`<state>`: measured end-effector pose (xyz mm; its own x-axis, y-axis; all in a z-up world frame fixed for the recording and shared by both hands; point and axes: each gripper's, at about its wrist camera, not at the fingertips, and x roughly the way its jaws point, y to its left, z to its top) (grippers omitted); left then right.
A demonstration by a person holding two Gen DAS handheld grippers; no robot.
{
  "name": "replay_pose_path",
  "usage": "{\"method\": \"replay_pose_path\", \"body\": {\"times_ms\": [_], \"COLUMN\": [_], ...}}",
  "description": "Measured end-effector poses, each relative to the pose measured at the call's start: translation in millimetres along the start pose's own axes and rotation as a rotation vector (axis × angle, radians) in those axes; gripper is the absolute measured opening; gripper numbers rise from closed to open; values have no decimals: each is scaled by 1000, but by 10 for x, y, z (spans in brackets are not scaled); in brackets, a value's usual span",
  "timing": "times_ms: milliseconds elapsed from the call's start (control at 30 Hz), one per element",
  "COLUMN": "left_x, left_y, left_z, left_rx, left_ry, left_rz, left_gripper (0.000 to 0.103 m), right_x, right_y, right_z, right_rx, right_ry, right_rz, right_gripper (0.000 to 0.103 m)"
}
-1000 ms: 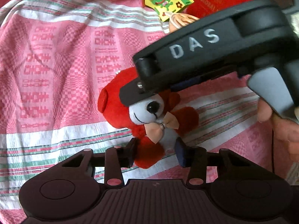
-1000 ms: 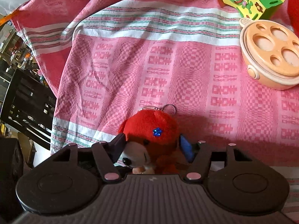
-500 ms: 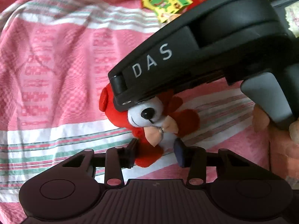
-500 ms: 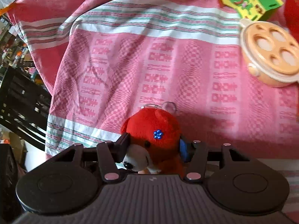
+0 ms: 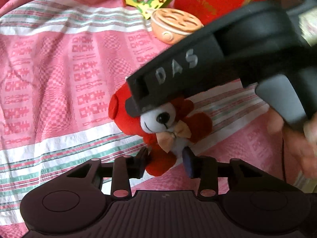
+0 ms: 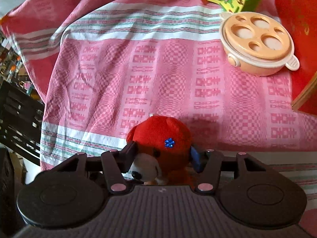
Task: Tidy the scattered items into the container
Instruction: 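Lift the red teddy bear off the cloth with the left gripper while the right gripper holds it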
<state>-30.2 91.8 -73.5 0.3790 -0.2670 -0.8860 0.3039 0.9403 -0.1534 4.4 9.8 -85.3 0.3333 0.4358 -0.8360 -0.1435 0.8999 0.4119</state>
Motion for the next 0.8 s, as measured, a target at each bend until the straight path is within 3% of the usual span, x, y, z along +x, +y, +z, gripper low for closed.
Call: {"method": "replay_pose_path", "body": {"times_ms": [67, 100, 200, 400, 467, 567, 667, 800], "left_x": [11, 22, 50, 72, 86, 90, 81, 55], "left_y": [-27, -43, -75, -26, -31, -28, 22, -17], "left_z": [8, 10, 7, 0, -2, -6, 23, 44], "left_rx": [-2, -6, -2, -24, -19, -15, -45, -31], "left_ry": [2, 4, 0, 0, 4, 0, -2, -2], "left_rz": [20, 38, 63, 4, -4, -6, -13, -27], "left_gripper": [57, 69, 73, 40, 38, 39, 44, 32], "right_x": [-1, -2, -19, -30, -27, 2, 3, -27], "right_y": [31, 28, 22, -19, -48, -52, 0, 45], "right_z": [-4, 1, 10, 0, 31, 66, 36, 28], "right_rx": [-6, -1, 4, 13, 33, 35, 5, 1], "right_ry": [-1, 2, 6, 17, 12, 13, 5, 9], "right_rz": [-10, -11, -21, -34, -35, -23, -30, -26], "right_gripper": [61, 61, 61, 68, 69, 62, 57, 56]}}
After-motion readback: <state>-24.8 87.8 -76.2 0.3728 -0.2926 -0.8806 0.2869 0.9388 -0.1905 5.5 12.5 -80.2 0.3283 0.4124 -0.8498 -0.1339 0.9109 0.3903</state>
